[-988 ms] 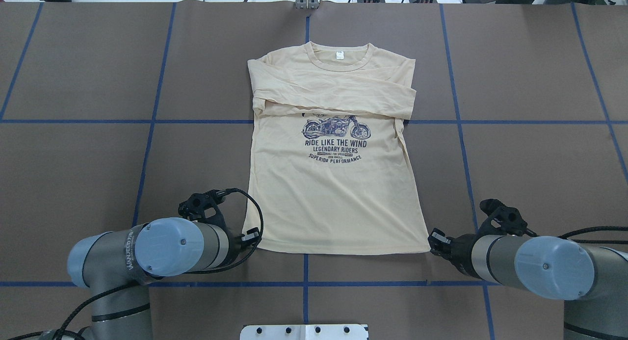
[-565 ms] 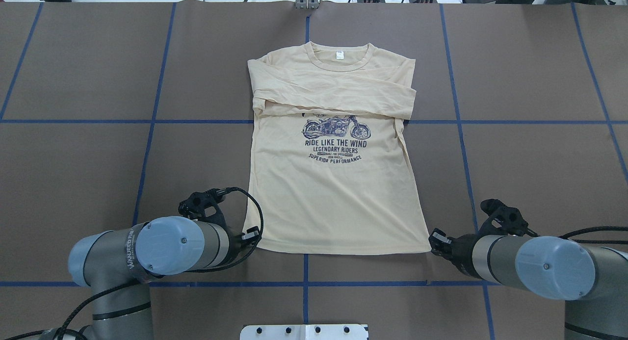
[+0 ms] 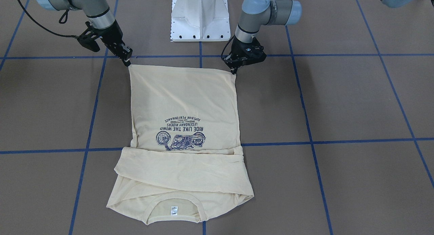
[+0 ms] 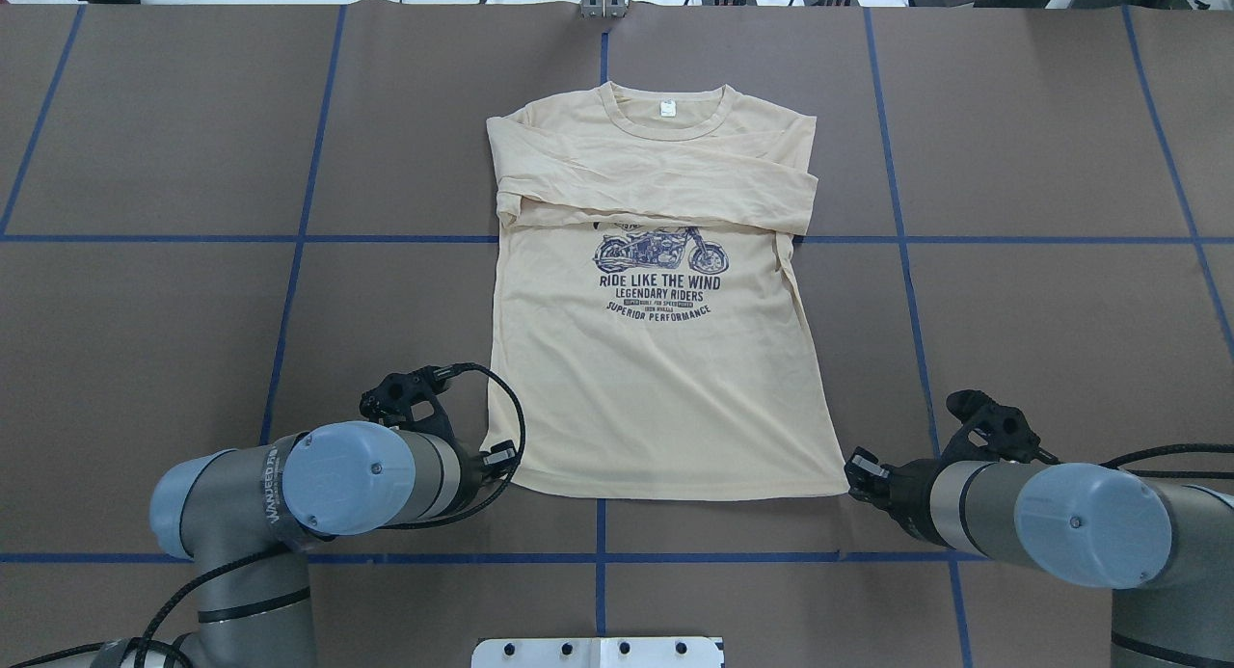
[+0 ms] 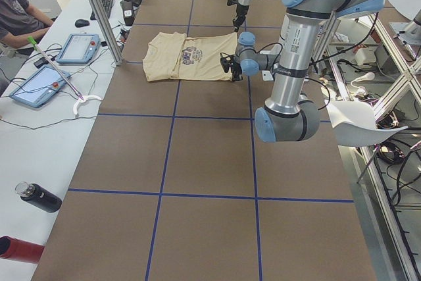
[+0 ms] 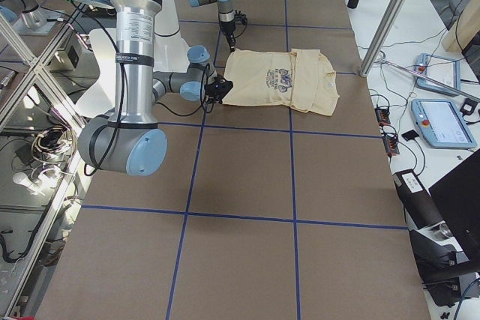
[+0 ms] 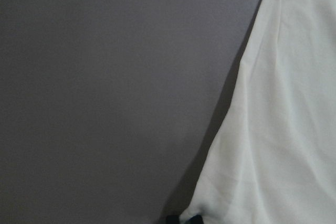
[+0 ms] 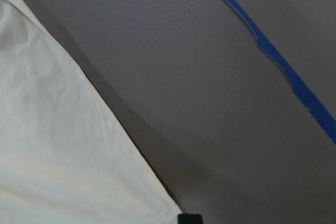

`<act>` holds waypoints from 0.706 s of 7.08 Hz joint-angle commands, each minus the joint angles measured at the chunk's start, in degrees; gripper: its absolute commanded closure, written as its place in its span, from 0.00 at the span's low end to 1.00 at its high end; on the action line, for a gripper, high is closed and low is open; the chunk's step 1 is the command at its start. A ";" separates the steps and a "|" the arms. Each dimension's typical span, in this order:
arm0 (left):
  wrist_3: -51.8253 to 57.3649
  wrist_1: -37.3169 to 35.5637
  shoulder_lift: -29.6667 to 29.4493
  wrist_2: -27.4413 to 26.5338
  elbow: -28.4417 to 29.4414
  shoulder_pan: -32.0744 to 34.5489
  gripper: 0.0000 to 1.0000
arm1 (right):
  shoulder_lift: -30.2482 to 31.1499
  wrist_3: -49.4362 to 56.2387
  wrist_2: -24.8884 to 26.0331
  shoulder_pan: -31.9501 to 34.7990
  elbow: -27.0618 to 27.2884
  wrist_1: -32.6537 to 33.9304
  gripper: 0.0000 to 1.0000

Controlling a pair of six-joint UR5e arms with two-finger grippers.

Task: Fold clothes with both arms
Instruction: 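Grasp both hem corners nearest the robot with the left and right grippers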

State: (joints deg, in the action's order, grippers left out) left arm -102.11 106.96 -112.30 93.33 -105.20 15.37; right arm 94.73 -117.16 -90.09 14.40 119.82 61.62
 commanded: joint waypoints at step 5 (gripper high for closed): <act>-0.11 -5.67 0.77 -0.25 -11.74 -0.69 1.00 | 2.73 0.00 -0.44 0.02 2.34 -0.01 1.00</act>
State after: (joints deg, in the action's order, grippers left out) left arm -102.19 104.77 -111.77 93.14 -112.78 15.52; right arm 96.04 -117.09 -90.23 14.49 120.99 61.61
